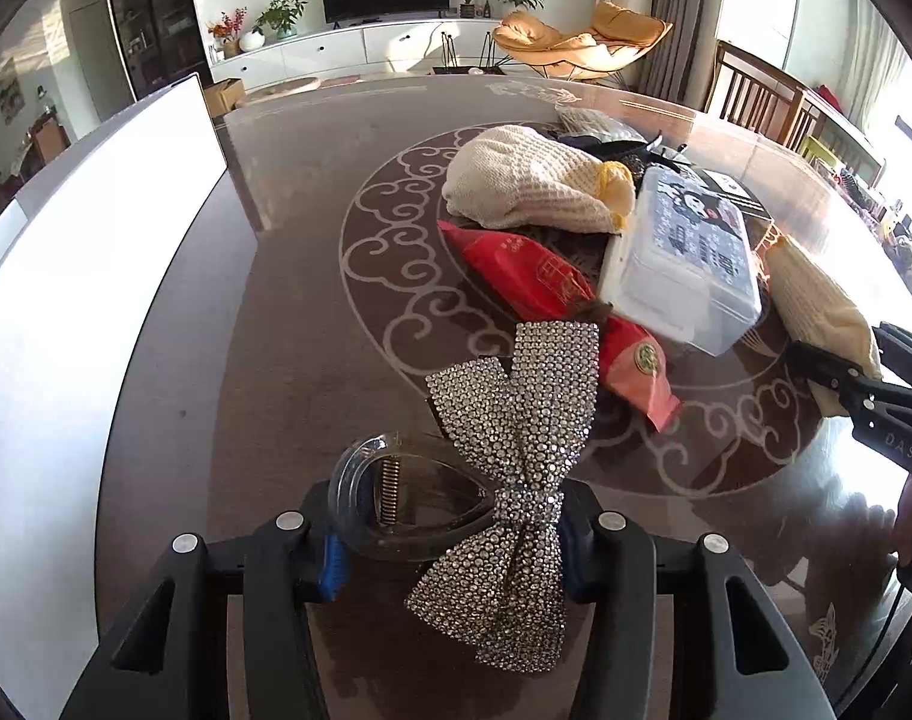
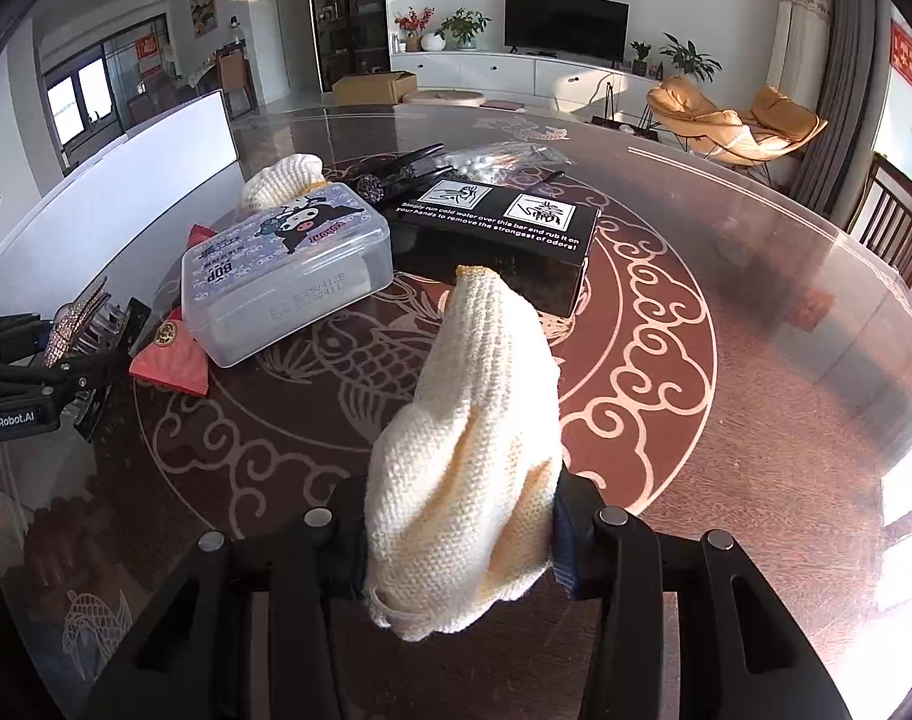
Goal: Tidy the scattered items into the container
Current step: 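Lift the knitted hat with the right gripper while the left gripper grasps the rhinestone bow clip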
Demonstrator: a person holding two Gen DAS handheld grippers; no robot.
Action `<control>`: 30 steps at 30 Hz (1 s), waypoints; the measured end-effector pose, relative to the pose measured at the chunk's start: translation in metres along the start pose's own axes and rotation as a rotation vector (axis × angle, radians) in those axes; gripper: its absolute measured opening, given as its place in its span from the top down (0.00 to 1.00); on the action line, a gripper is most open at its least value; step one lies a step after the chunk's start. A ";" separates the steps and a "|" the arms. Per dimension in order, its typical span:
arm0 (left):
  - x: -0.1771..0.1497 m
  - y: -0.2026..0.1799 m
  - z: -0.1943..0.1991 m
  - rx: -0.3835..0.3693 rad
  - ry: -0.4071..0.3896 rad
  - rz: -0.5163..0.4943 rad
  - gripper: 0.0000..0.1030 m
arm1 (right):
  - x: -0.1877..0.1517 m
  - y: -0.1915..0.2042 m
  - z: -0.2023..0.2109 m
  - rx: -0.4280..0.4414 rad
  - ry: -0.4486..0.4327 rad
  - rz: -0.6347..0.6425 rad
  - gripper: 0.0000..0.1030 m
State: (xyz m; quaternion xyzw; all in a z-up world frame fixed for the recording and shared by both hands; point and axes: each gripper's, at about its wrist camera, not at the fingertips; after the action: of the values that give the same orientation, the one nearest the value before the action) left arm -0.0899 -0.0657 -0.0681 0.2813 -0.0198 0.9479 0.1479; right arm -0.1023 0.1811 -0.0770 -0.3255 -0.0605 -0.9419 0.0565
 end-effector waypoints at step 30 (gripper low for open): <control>-0.034 -0.039 -0.003 0.058 -0.024 0.076 0.00 | -0.048 0.036 0.031 0.012 0.019 0.048 0.30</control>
State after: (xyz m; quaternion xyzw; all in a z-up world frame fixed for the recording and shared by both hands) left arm -0.0533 -0.0372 -0.0909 0.2957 -0.0047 0.9496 0.1035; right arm -0.0403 0.1532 -0.0796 -0.3176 -0.0578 -0.9429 0.0818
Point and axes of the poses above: each gripper's, at about its wrist camera, not at the fingertips, and z roughly against the way its jaws point, y to its left, x to its top, and after that the axes turned 5 degrees about -z, right-handed
